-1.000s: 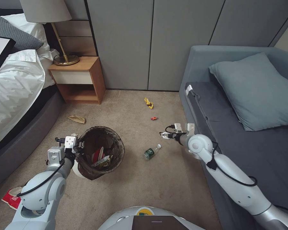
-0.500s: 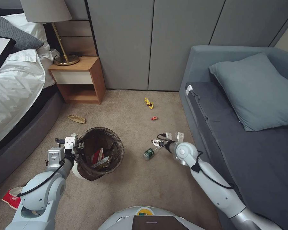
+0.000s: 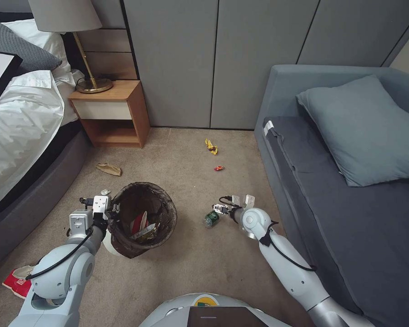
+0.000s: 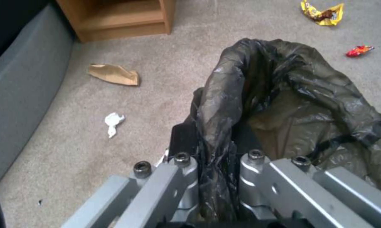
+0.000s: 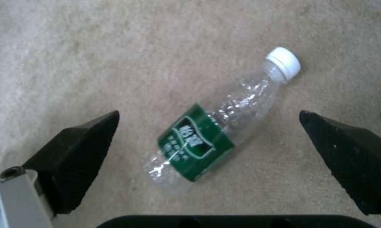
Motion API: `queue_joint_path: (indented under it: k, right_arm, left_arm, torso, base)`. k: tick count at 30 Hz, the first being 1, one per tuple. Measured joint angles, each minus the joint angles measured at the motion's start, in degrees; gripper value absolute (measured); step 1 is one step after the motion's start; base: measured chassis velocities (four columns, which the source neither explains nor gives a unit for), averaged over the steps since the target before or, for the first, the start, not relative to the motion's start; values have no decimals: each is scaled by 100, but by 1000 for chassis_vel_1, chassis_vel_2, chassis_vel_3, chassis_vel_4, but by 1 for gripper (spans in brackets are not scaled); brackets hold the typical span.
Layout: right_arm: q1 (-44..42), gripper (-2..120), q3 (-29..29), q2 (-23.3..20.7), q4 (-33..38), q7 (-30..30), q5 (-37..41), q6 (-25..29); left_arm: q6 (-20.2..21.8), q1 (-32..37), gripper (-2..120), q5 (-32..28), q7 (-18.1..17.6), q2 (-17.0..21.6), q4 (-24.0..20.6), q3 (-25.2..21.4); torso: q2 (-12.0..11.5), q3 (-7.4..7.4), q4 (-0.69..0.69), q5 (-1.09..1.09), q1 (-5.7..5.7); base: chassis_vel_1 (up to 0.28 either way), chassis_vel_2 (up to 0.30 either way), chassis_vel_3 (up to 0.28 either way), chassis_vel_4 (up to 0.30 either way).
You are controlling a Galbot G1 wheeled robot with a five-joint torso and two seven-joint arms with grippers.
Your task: Pick up the trash bin, then pick up the garbage from the floor and place it into the trash bin.
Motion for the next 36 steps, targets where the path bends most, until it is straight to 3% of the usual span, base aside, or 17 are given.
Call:
queue_joint_path:
  k: [36]
  right_arm:
    - [639, 100, 2, 641, -1738, -368, -673, 184]
  left_arm:
    - [-27, 65, 7, 51, 60, 7, 21, 11]
  torso:
    - [0, 0, 0, 0, 0]
  base:
    - [0, 0, 0, 0]
